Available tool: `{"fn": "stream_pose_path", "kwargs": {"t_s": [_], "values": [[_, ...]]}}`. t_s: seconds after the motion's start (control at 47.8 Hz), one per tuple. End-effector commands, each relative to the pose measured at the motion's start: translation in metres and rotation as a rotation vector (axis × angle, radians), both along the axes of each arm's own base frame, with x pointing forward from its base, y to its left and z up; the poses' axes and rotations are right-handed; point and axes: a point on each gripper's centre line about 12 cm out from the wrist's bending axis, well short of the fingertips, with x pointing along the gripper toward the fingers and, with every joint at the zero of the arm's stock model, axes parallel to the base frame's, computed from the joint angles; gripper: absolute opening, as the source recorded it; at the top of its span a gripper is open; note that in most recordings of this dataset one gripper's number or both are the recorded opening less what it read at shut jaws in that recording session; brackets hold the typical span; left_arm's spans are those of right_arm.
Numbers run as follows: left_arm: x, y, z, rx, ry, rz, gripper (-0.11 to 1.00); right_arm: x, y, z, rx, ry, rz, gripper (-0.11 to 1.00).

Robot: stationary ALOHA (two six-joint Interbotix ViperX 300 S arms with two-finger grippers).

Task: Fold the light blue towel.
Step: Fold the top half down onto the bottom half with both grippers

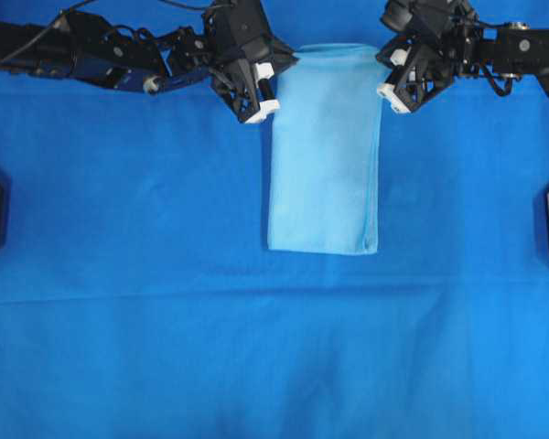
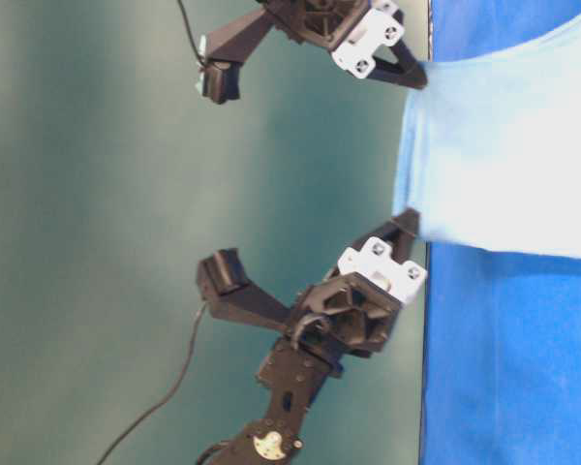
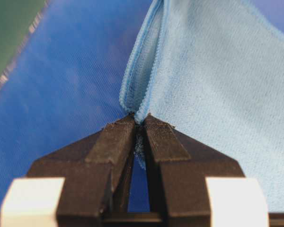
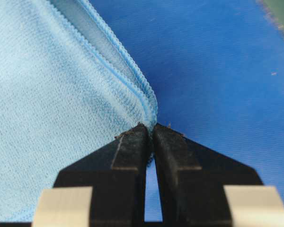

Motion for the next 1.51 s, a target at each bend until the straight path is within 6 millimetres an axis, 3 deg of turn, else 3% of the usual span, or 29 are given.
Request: {"fn": "stream_pose_path", "kwargs": {"t_s": [0.0, 0.126, 0.377, 0.607, 0.754, 1.131, 1.487], "values": [[0.003, 0.008, 0.025, 0.025, -0.049, 0.012, 0.05, 0.002, -0.007, 0.016, -0.03, -0.038, -0.012, 0.06], [0.001, 0.008, 0.022, 0.016, -0.038, 0.016, 0.05, 0.002, -0.008, 0.017, -0.034, -0.039, -0.01, 0.06], [-0.002, -0.01, 0.027, 0.012, -0.025, -0.02, 0.05, 0.001, 0.002, 0.029, -0.042, -0.072, -0.004, 0.06], [-0.006, -0.045, 0.051, 0.027, -0.014, -0.099, 0.05, -0.003, 0.04, 0.046, -0.035, -0.065, 0.03, 0.06], [-0.007, -0.072, 0.053, 0.024, 0.004, -0.161, 0.05, -0.005, 0.07, 0.048, -0.007, -0.05, 0.073, 0.06], [-0.014, -0.149, 0.029, -0.043, 0.114, -0.319, 0.05, 0.004, 0.144, 0.033, 0.112, -0.048, 0.196, 0.06], [-0.015, -0.177, -0.019, -0.075, 0.161, -0.369, 0.05, 0.01, 0.17, -0.01, 0.205, 0.048, 0.186, 0.06]]}}
